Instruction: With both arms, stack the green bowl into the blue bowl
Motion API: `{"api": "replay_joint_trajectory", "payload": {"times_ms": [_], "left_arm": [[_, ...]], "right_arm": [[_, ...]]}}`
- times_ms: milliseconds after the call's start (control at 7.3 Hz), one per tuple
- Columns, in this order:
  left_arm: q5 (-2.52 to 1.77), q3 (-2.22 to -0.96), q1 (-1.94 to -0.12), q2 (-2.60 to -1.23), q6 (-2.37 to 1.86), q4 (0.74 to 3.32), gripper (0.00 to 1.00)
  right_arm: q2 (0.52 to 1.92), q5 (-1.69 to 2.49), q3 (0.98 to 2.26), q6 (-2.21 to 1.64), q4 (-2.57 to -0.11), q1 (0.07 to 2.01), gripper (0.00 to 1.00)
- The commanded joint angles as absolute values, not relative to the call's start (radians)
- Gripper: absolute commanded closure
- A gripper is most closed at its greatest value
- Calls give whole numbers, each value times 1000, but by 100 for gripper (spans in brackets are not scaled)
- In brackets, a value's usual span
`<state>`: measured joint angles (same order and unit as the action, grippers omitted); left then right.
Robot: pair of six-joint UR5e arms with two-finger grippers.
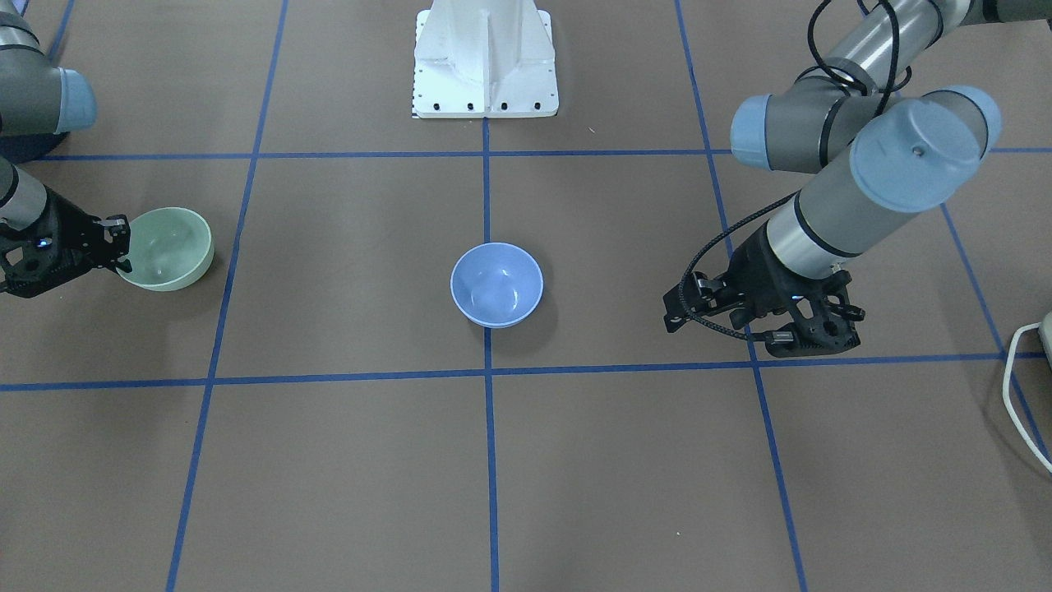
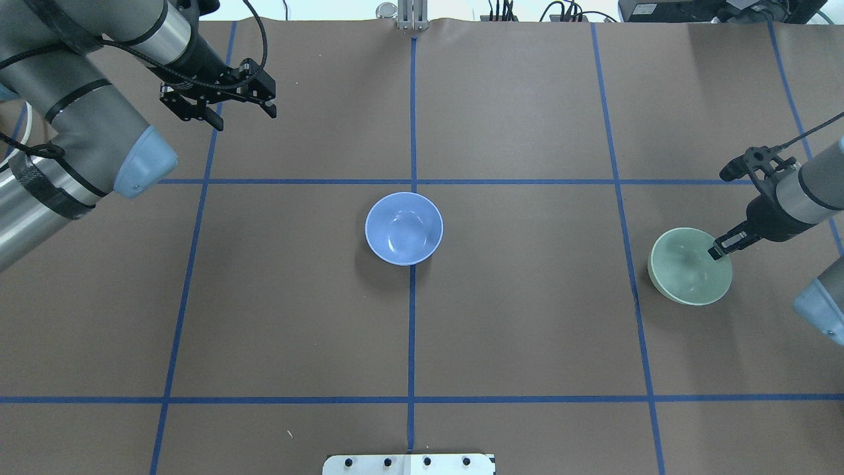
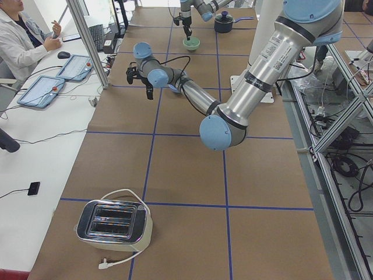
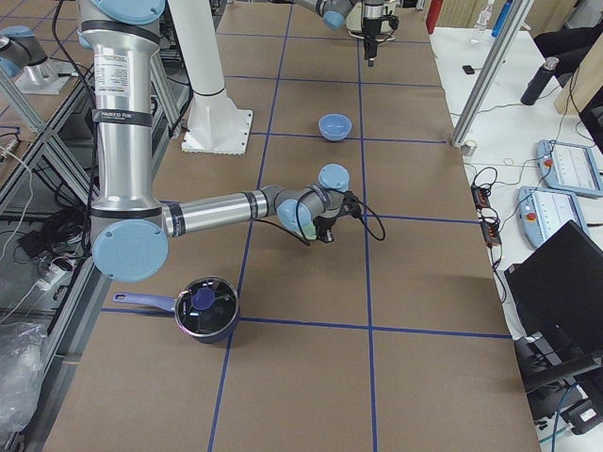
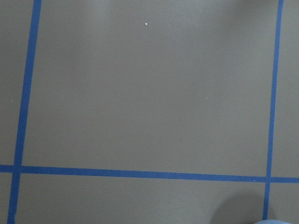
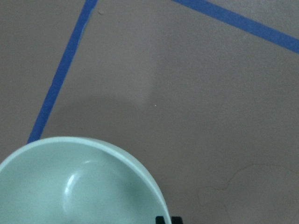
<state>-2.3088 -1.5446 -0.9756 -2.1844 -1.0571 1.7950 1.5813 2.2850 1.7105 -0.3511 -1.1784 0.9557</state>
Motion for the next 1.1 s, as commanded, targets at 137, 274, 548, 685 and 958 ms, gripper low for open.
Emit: {"api": "replay_joint_trajectory", "payload": {"times_ms": [137, 274, 548, 685, 958], "left_arm": [[-2301, -1543, -976, -2175, -1049, 1796, 3], [-2289, -1543, -976, -2175, -1037, 1796, 3], [-2289, -1548, -977, -2163, -1025, 1796, 3], [-2289, -1552, -982, -2145, -978, 1798, 3], [-2304, -1555, -1038, -2108, -895, 1798, 3]], "right_arm": [[1530, 2287, 1710, -356, -1192, 956, 89], [1501, 2289, 1710, -394, -1193, 956, 89], [1435, 2299, 1712, -495, -1198, 954, 89], [1370, 2302, 1715, -555, -1244, 951, 89], [1208, 2303, 1726, -604, -1430, 948, 89]]}}
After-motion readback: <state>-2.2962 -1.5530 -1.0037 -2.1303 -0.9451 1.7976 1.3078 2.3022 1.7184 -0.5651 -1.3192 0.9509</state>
